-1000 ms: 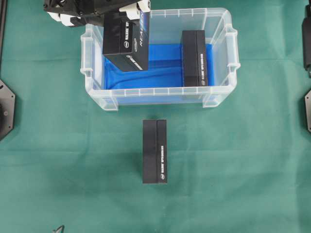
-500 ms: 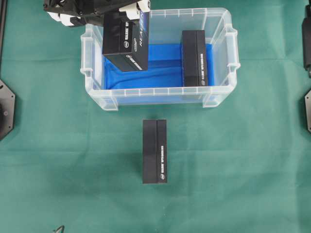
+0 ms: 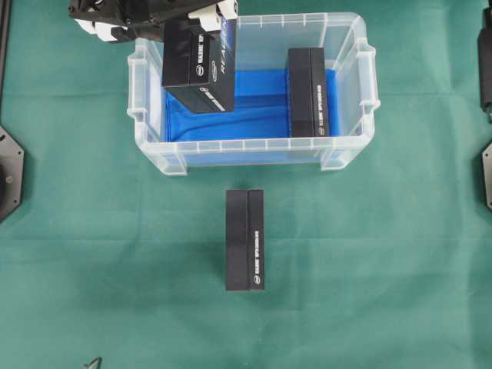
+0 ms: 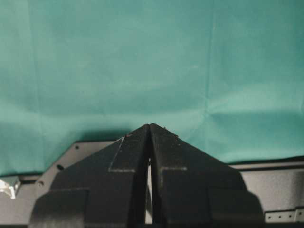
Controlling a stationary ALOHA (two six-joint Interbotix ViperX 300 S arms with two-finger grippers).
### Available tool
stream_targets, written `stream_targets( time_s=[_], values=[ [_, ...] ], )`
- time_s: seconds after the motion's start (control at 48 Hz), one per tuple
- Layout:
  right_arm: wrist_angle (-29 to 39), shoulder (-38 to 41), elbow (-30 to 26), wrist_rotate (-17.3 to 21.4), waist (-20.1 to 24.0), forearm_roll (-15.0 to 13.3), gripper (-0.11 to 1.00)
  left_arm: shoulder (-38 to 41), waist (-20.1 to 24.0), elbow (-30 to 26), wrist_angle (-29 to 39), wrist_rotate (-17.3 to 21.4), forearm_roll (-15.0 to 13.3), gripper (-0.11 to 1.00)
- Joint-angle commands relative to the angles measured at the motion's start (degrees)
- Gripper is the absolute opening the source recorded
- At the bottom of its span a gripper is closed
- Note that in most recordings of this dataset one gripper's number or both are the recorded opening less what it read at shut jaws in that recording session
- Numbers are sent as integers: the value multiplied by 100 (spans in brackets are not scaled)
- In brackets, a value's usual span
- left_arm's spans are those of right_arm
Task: Take the box out of the case with the left arm.
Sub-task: 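Lift the left box up out of the case with the left gripper, then carry the box forward and lower it onto the table left of the first box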
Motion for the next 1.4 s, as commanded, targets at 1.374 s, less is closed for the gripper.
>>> stream_targets(
  time_s=[1.374],
  values=[
    [-167, 0, -35, -18, -9, -18, 0, -404, -2065, 413, 176, -2197, 97, 62]
  ],
)
